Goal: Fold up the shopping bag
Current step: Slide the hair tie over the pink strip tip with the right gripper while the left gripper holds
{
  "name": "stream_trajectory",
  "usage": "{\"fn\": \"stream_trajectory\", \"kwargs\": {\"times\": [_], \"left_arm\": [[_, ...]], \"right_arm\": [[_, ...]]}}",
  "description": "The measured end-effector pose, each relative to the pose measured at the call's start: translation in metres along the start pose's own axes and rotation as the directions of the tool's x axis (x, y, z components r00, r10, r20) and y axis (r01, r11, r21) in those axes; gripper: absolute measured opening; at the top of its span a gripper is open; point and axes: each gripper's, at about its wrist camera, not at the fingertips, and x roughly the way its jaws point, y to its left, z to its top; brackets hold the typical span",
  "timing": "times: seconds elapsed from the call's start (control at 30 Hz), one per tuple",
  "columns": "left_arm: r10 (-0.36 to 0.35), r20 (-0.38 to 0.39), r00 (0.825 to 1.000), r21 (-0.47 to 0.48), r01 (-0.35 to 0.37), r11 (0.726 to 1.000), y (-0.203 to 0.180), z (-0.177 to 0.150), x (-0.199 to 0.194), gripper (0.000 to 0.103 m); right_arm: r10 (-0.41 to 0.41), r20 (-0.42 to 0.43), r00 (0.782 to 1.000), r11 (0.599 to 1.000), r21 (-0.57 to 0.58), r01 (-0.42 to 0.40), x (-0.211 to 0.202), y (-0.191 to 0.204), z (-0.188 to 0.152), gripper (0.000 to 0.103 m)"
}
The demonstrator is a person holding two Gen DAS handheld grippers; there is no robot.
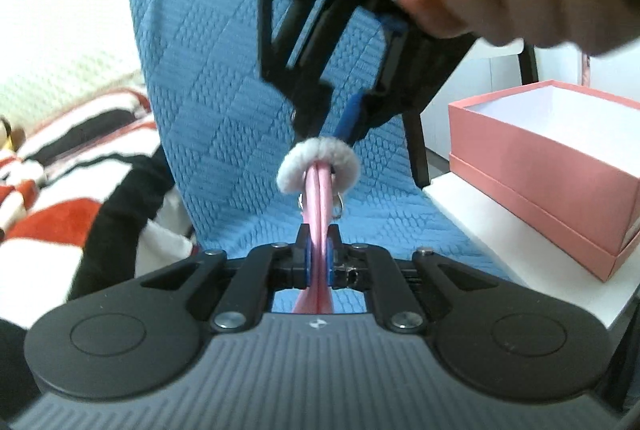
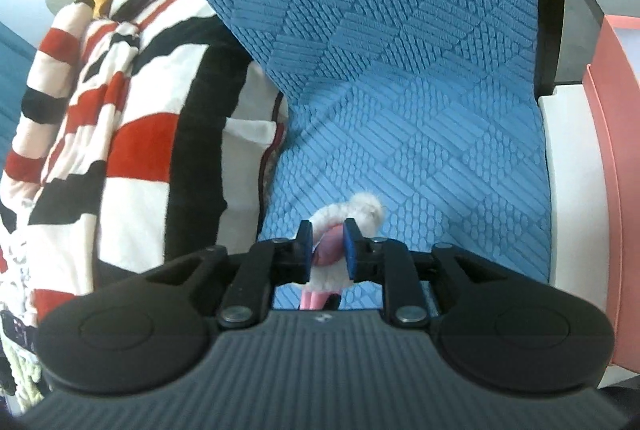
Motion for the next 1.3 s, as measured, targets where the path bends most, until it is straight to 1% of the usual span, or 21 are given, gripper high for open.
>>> {"fn": "stream_trajectory", "kwargs": {"times": [0.1,0.23,0.4,0.53,0.6,0.73,0.77,0.83,0.9,1.07,1.17,1.3], "left_arm": [[0.013,0.028,1.000,0.035,-0.014,0.999,-0.003,0.001,-0.004,0.008],[0.022,0.050,0.999,0.056,-0.025,0.998,-0.004,0.002,-0.006,0.008],[0.023,0.053,0.998,0.087,-0.028,0.996,-0.004,0.001,-0.005,0.007],[0.019,0.074,0.997,0.107,-0.027,0.994,-0.006,0.001,-0.007,0.007],[0.017,0.071,0.997,0.108,-0.025,0.994,-0.006,0.000,-0.006,0.007],[0.016,0.073,0.997,0.119,-0.025,0.993,-0.008,-0.001,-0.006,0.007],[0.015,0.076,0.997,0.125,-0.024,0.992,-0.009,-0.001,-0.006,0.007],[0.014,0.084,0.996,0.135,-0.025,0.991,-0.011,-0.001,-0.006,0.007],[0.006,0.087,0.996,0.130,-0.018,0.991,-0.012,-0.001,-0.006,0.007],[0.000,0.099,0.995,0.137,-0.014,0.990,-0.016,-0.001,-0.009,0.007],[0.003,0.083,0.997,0.130,-0.014,0.991,-0.016,-0.001,-0.005,0.007],[0.014,0.080,0.997,0.116,-0.024,0.993,-0.013,-0.001,-0.004,0.007]], "right_arm": [[-0.004,-0.023,1.000,1.000,0.011,0.004,0.004,-0.002,0.005,0.020],[0.005,-0.025,1.000,0.999,0.035,-0.005,0.007,-0.007,0.009,0.020],[0.027,-0.036,0.999,0.997,0.068,-0.024,0.018,-0.013,0.010,0.020],[0.049,-0.043,0.998,0.993,0.110,-0.044,0.029,-0.022,0.011,0.020],[0.054,-0.043,0.998,0.989,0.137,-0.048,0.032,-0.025,0.009,0.020],[0.051,-0.037,0.998,0.990,0.133,-0.046,0.032,-0.025,0.007,0.020],[0.044,-0.035,0.998,0.991,0.128,-0.039,0.032,-0.024,0.007,0.021],[0.037,-0.040,0.998,0.993,0.110,-0.033,0.030,-0.023,0.005,0.025],[0.038,-0.041,0.998,0.995,0.095,-0.034,0.028,-0.022,0.005,0.033],[0.035,-0.037,0.999,0.995,0.092,-0.031,0.023,-0.026,0.003,0.034],[0.043,-0.034,0.999,0.990,0.137,-0.038,0.018,-0.033,0.004,0.034],[0.042,-0.005,0.999,0.987,0.156,-0.041,0.008,-0.036,0.001,0.033]]}}
